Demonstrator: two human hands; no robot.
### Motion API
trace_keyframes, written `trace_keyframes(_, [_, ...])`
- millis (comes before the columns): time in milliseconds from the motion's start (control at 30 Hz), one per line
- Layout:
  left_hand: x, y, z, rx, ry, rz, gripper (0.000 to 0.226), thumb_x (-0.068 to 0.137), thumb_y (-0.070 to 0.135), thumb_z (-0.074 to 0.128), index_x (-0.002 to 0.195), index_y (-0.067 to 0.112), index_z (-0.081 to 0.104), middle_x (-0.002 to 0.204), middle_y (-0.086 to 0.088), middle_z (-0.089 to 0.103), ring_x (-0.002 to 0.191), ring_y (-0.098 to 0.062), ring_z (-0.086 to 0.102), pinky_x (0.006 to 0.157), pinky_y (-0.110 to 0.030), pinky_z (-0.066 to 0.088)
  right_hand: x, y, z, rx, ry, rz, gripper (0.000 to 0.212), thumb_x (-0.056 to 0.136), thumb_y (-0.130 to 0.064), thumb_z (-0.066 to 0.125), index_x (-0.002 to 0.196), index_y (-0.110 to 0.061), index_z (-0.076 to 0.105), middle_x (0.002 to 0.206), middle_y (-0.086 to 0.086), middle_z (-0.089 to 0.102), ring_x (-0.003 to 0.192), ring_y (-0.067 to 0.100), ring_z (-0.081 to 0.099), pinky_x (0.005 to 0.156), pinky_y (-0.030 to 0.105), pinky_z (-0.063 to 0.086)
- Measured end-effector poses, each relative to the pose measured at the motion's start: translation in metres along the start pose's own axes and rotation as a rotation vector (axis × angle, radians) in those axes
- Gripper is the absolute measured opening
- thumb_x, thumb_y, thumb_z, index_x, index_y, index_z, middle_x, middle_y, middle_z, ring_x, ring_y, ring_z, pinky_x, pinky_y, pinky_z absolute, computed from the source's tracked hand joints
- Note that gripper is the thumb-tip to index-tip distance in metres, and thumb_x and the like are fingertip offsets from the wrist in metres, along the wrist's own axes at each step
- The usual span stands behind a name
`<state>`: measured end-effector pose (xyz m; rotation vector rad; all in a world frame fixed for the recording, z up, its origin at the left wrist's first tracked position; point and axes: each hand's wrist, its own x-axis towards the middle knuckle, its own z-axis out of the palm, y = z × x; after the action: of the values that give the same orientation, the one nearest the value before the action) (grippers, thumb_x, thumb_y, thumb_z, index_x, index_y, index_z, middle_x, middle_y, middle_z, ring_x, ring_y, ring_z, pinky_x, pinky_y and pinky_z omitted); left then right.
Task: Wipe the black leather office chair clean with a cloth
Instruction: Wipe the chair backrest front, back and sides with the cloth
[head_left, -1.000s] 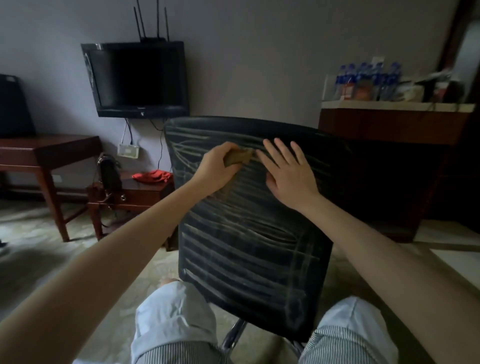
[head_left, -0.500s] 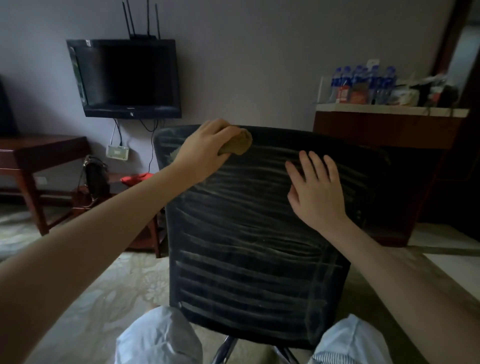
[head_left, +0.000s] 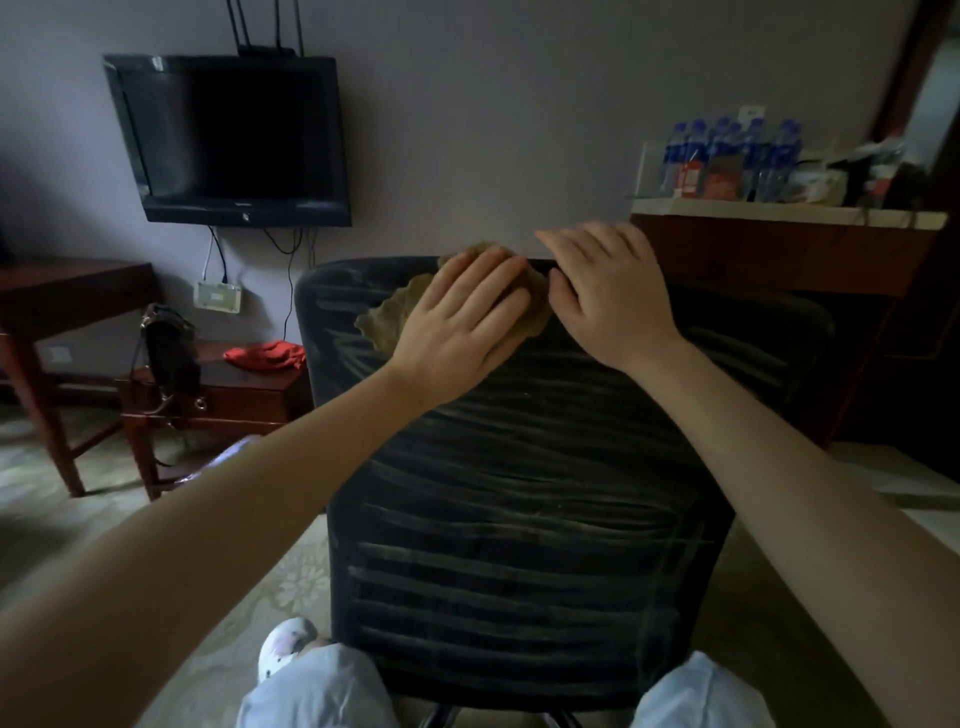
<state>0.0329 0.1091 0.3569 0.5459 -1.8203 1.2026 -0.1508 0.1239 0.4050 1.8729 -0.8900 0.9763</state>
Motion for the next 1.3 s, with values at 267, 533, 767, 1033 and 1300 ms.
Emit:
trace_keyframes(267, [-0.064,0.008,0.031,0.060,-0.036,0.257,0.034,0.088,0.010,0.059,0.121,0.017,0.054,0.130,-0.004,0.051,0.117,-0.020,0.048,0.105,-0.035,0.034,-0.008,0.015,0.015,-0.031,0.136,-0.027,0.031,0.096,-0.022,0.038,0.095,-0.007,0.066,0.067,0.005,0.059,0.056,0.021,0.050,0.059,0.024,0.025])
trace_keyframes(533, [-0.027,-0.013,0.006,0.085,0.070,0.389,0.022,0.087,0.013,0.063,0.108,0.019,0.059,0.105,-0.005,0.049,0.091,-0.020,0.052,0.076,-0.030,0.044,-0.013,0.024,0.015,-0.048,0.151,-0.065,0.034,0.097,-0.022,0.034,0.096,-0.006,0.064,0.066,0.006,0.055,0.056,0.020,0.046,0.059,0.024,0.023])
trace_keyframes(767, [0.009,-0.002,0.005,0.137,0.153,0.178,0.023,0.085,0.014,0.067,0.108,0.018,0.067,0.107,-0.008,0.049,0.094,-0.023,0.051,0.079,-0.034,0.043,-0.024,0.042,0.012,-0.052,0.179,-0.037,0.041,0.099,-0.023,0.027,0.095,-0.003,0.063,0.067,0.009,0.054,0.057,0.023,0.046,0.058,0.028,0.024])
trace_keyframes(1033, [-0.050,0.051,0.025,0.020,-0.130,0.218,0.024,0.089,0.024,0.056,0.108,0.013,0.065,0.105,-0.005,0.058,0.089,-0.023,0.050,0.075,-0.033,0.042,-0.035,0.054,0.009,-0.011,0.134,0.052,0.041,0.098,-0.024,0.028,0.100,-0.002,0.062,0.073,0.011,0.056,0.064,0.027,0.049,0.063,0.032,0.029])
trace_keyframes(1300, [0.006,-0.001,-0.022,0.150,0.069,0.237,0.021,0.092,0.010,0.054,0.110,0.017,0.061,0.109,-0.008,0.048,0.091,-0.025,0.050,0.076,-0.034,0.042,-0.071,0.007,0.014,-0.056,0.271,0.132,0.038,0.094,-0.019,0.040,0.131,-0.012,0.044,0.132,0.009,0.045,0.120,0.027,0.040,0.102,0.038,0.025])
